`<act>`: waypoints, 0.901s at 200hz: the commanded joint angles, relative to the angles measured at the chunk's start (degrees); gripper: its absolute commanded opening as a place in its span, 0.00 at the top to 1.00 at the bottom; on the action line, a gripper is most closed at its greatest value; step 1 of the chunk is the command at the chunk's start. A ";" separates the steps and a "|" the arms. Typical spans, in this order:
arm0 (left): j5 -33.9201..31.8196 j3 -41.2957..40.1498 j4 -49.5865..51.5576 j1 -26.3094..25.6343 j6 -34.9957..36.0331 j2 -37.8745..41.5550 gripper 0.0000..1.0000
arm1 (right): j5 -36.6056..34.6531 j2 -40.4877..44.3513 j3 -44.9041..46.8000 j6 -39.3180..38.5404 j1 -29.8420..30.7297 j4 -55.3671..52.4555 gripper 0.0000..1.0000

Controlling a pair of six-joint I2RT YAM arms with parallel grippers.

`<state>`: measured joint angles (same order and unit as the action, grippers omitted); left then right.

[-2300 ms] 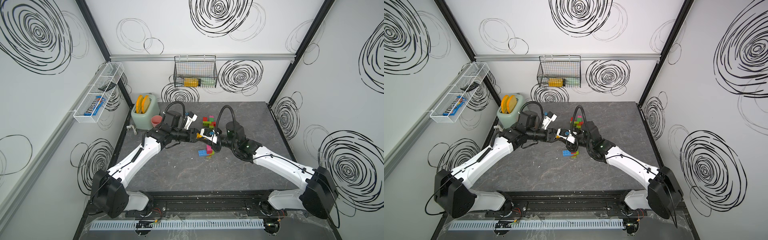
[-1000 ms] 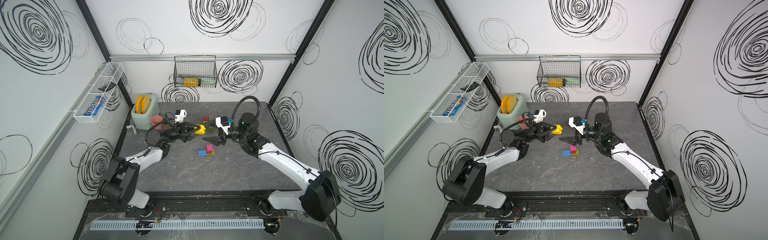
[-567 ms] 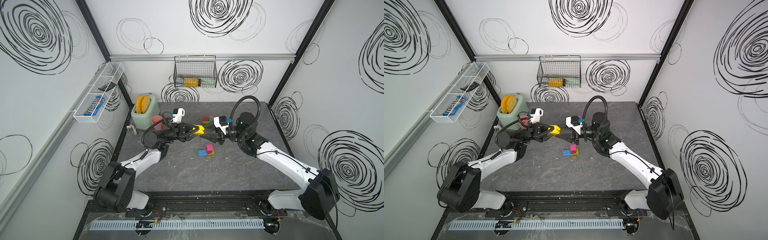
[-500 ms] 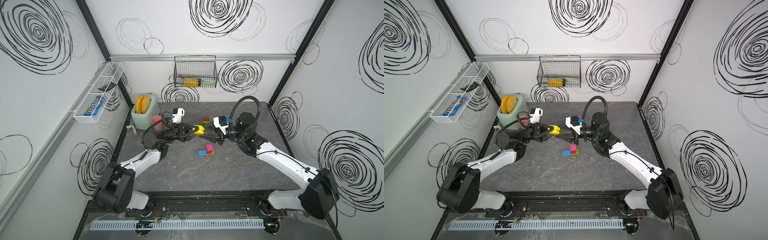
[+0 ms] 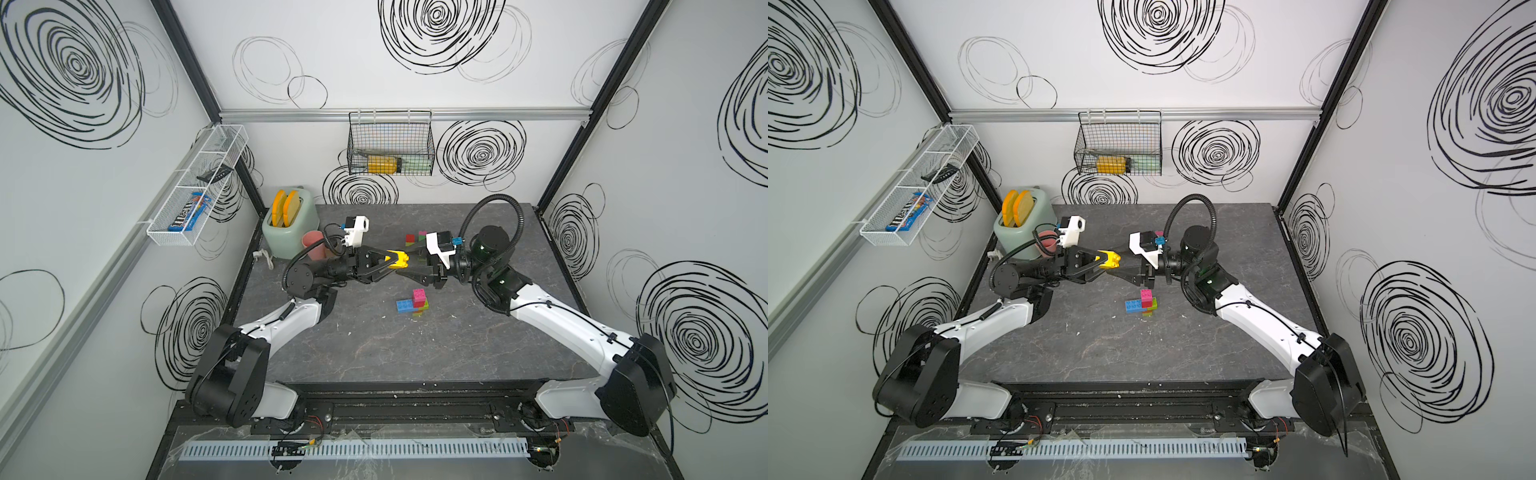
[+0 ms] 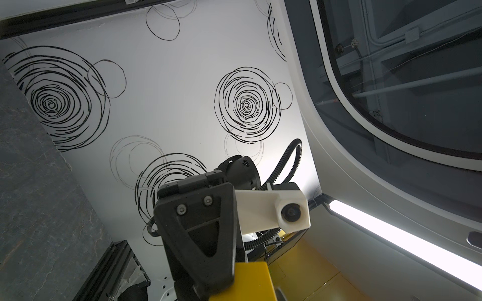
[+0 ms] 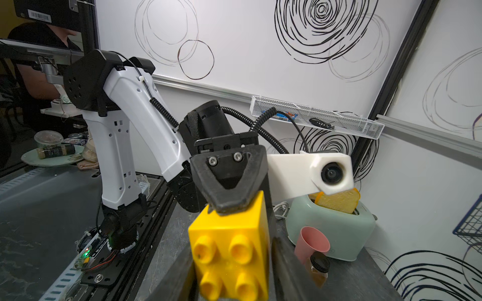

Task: Assemble the number 4 with lego
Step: Pick up the lego brick from the center of the board.

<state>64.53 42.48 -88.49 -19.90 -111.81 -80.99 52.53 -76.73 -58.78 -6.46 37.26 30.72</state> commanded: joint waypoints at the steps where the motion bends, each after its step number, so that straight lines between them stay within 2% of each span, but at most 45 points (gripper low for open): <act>1: 2.09 0.02 -5.27 -0.44 -0.38 0.33 1.00 | -1.20 0.17 -1.60 -0.04 0.45 3.31 0.53; 40: 2.09 0.12 -5.44 -0.45 -0.42 -0.11 1.00 | -1.29 0.63 -1.65 -0.64 0.80 3.45 0.65; 63: 2.15 0.06 -5.51 -0.41 -0.40 -0.39 1.00 | -2.08 1.64 -0.81 -0.66 1.07 4.90 0.66; 96: 2.01 0.06 -5.61 -0.44 -0.50 -0.90 1.00 | -2.71 2.28 -0.71 -1.56 1.76 4.91 0.56; 143: 1.95 0.06 -5.90 -0.41 -0.69 -1.01 1.00 | -2.36 2.47 -0.94 -1.79 2.03 4.78 0.55; 163: 1.99 -0.03 -6.07 -0.40 -0.77 -1.05 1.00 | -3.02 2.89 -0.75 -2.31 2.24 4.54 0.43; 180: 1.88 -0.05 -6.12 -0.40 -0.78 -1.01 1.00 | -4.34 3.42 -0.83 -4.85 2.55 1.89 0.46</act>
<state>64.49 42.48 -90.02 -19.99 -111.85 -81.80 49.60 -75.57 -58.76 -8.47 39.13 32.80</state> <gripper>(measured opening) 0.357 0.555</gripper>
